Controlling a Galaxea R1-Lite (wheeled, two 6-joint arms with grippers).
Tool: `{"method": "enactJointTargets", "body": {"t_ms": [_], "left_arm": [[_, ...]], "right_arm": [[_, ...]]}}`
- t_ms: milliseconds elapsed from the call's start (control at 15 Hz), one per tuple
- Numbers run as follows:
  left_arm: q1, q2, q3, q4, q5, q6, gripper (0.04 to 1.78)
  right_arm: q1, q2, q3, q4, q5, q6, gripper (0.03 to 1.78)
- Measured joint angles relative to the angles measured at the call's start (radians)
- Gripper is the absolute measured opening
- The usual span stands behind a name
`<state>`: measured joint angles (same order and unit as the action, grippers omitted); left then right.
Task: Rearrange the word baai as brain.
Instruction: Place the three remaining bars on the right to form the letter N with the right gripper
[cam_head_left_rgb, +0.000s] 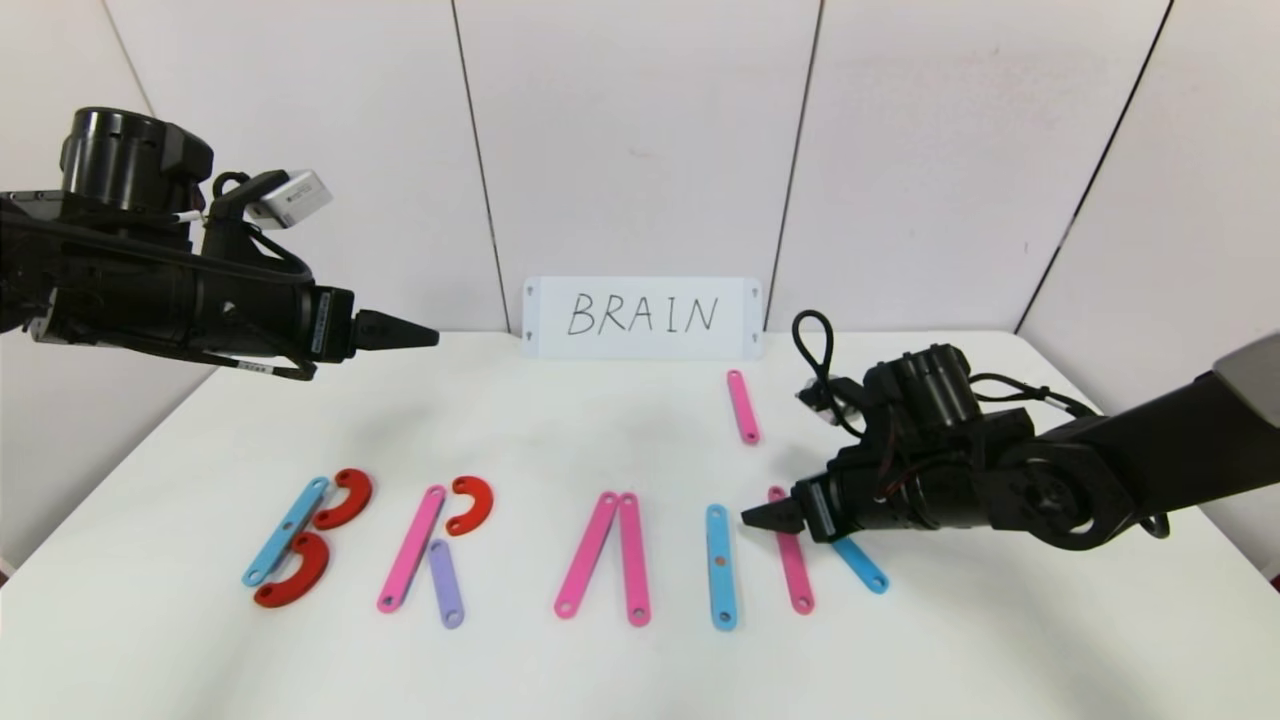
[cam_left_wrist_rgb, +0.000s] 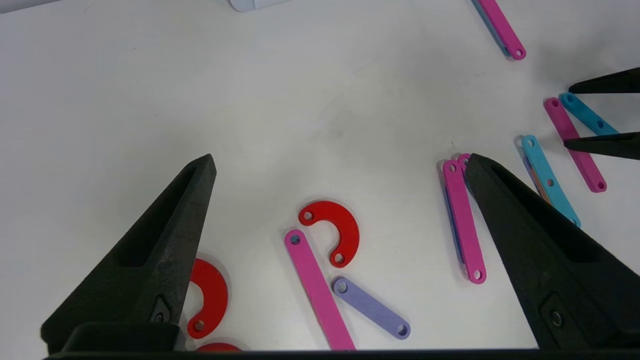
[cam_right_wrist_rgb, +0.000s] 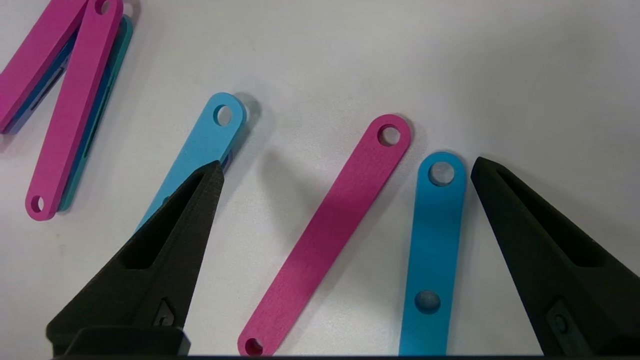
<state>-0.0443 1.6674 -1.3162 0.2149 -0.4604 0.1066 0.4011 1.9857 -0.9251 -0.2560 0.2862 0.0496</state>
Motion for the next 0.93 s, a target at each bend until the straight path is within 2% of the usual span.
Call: {"method": "enactJointTargets", "body": {"t_ms": [467, 600, 933], "left_arm": [[0.0, 0.0, 0.0, 0.0, 0.0, 0.0, 1.74], [0.0, 0.0, 0.0, 0.0, 0.0, 0.0, 1.74], [0.0, 0.0, 0.001, 0.0, 0.0, 0.0, 1.74]], "right_arm": [[0.014, -0.001, -0.001, -0.002, -0.001, 0.007, 1.74], [0.014, 0.001, -0.013, -0.006, -0.017, 0.007, 1.74], [0.021, 0.044, -0.122, -0.01, -0.19, 0.002, 1.74]]}}
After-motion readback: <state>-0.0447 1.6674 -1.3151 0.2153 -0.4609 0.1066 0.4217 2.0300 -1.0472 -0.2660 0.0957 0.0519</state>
